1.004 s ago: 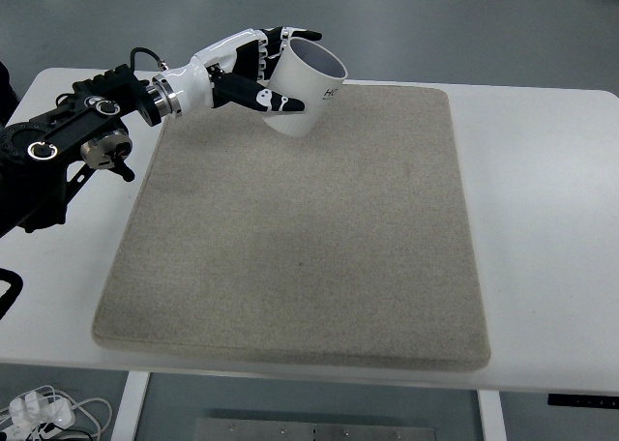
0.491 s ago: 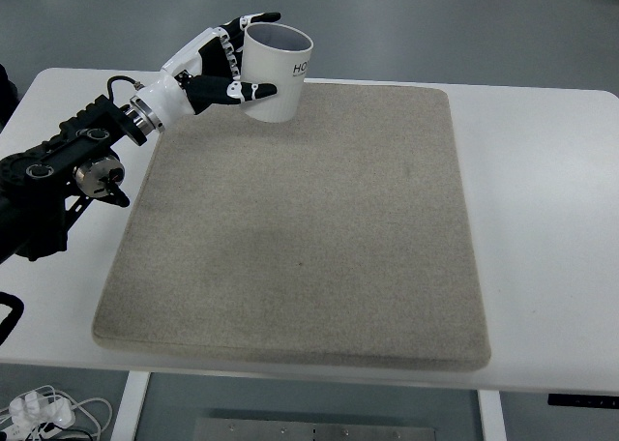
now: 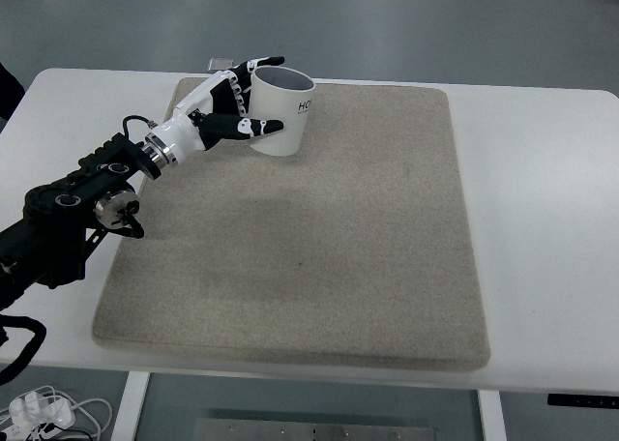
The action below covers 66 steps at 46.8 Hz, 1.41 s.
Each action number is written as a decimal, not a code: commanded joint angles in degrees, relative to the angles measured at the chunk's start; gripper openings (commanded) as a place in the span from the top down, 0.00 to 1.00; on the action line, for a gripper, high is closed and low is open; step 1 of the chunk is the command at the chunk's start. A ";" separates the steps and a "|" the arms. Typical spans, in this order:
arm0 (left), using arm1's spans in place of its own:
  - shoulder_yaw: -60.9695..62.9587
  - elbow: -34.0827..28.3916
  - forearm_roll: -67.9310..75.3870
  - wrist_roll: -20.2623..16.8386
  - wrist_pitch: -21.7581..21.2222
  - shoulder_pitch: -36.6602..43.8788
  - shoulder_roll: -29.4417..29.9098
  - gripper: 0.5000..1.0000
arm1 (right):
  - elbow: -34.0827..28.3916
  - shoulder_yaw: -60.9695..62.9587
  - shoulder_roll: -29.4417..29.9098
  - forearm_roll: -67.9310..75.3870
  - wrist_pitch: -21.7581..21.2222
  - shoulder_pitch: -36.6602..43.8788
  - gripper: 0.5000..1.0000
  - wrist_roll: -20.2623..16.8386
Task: Flip white cup upright
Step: 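Lower the upright cup onto the mat with the left hand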
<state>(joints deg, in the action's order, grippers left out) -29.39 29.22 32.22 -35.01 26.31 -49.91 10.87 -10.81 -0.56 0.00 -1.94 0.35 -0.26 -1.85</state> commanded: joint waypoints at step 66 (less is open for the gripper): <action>7.41 1.10 0.65 0.01 -6.89 0.69 -0.41 0.01 | 0.00 0.03 0.00 0.01 0.00 0.00 0.10 0.00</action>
<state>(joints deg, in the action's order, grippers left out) -21.90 29.58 32.87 -35.00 19.31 -49.22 10.35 -10.81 -0.59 0.00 -1.94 0.35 -0.26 -1.85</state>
